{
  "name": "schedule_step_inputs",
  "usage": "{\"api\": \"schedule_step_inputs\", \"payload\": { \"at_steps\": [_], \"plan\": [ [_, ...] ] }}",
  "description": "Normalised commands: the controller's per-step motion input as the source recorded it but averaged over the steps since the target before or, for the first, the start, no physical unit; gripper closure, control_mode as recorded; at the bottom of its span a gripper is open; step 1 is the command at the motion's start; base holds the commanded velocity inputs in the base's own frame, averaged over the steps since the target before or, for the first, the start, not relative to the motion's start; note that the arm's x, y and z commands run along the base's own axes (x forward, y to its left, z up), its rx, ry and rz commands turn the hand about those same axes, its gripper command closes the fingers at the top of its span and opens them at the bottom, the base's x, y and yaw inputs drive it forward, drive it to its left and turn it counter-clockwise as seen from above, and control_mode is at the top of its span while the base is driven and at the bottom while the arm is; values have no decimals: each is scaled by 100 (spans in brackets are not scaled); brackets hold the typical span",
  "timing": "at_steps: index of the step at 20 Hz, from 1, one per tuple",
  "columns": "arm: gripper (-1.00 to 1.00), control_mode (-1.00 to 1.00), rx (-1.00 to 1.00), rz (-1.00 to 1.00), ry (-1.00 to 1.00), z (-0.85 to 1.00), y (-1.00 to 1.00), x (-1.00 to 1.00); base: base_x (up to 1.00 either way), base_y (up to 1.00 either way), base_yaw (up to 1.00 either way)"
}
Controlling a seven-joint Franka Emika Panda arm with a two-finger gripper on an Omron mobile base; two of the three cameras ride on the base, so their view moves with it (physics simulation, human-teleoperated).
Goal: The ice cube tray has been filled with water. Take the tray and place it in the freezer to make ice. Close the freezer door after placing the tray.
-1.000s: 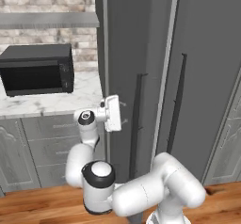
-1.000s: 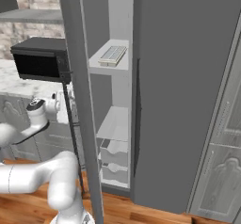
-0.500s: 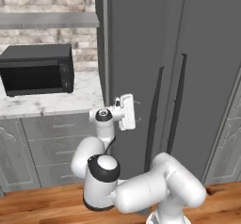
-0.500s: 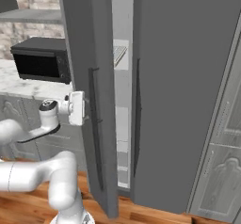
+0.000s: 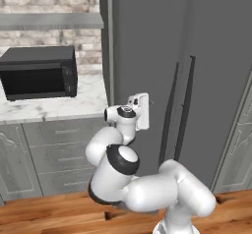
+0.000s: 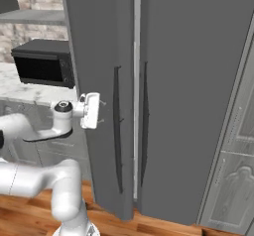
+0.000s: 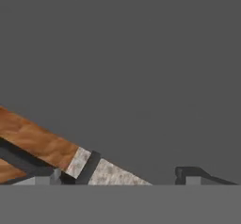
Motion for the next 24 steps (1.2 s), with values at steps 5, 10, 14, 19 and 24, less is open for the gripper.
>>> {"api": "schedule_step_inputs", "payload": {
  "at_steps": [5, 10, 14, 19, 24],
  "plan": [
    [-100, -100, 21, 44, 7, 8, -44, 41, 0, 0, 0],
    [-100, -100, 22, 50, 11, 0, -52, 58, 0, 0, 0],
    [-100, -100, 22, 56, 16, 0, -51, 80, 0, 0, 0],
    [-100, -100, 20, 58, 16, 0, -45, 68, 0, 0, 0],
    [-100, -100, 15, 49, 14, 0, -26, 47, 0, 0, 0]
  ]
}}
